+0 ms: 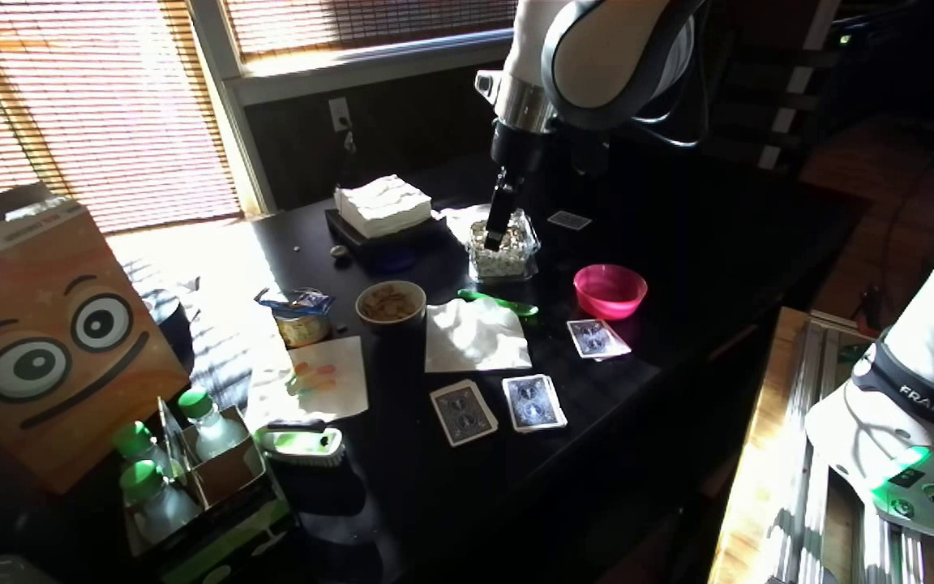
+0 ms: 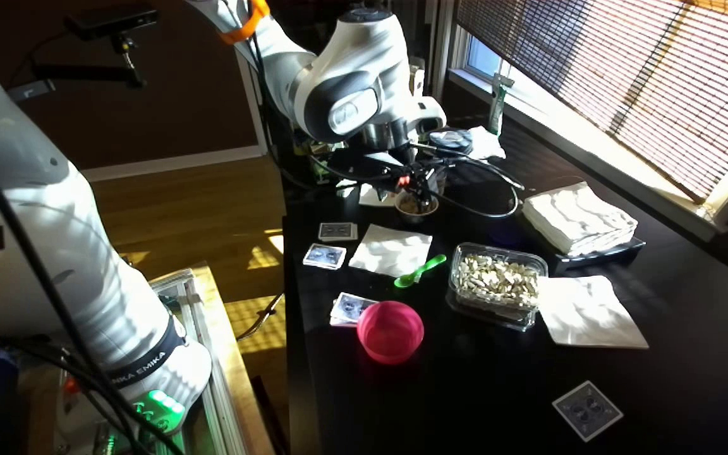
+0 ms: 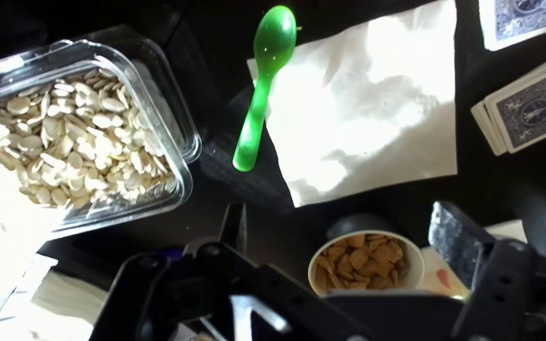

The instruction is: Use the green spoon to place some contents from the white and black bowl and put them on the white napkin.

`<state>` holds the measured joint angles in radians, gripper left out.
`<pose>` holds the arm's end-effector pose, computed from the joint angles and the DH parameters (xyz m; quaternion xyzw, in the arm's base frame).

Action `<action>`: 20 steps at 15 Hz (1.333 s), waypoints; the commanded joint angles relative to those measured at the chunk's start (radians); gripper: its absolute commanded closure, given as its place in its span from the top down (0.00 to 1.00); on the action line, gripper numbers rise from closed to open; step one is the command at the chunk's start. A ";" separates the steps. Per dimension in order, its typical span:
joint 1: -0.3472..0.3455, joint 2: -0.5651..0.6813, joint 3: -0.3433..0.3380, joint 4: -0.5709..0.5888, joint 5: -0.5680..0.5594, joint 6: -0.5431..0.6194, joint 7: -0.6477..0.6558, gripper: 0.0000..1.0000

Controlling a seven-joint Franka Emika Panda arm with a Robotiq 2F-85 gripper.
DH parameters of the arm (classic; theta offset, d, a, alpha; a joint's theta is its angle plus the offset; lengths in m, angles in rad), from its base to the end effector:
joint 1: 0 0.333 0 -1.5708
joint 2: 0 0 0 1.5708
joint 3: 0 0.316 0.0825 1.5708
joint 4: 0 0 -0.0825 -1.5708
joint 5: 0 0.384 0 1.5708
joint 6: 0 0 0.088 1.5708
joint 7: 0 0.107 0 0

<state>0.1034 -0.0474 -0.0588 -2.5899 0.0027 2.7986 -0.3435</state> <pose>0.4639 0.0207 0.3007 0.9735 0.1899 0.1265 0.0170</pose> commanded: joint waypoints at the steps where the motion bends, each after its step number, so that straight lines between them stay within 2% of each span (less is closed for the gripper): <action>1: -0.019 0.116 0.038 0.062 0.051 -0.015 -0.007 1.00; 3: -0.031 0.157 0.063 0.088 0.100 -0.022 -0.029 1.00; 10: -0.098 0.339 0.100 0.205 0.054 0.019 -0.006 1.00; 18: -0.156 0.475 0.116 0.328 0.025 0.028 0.003 1.00; 20: -0.152 0.494 0.110 0.346 0.012 0.019 0.018 1.00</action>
<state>-0.0283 0.4000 0.0329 -2.2906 0.0457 2.8178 -0.3458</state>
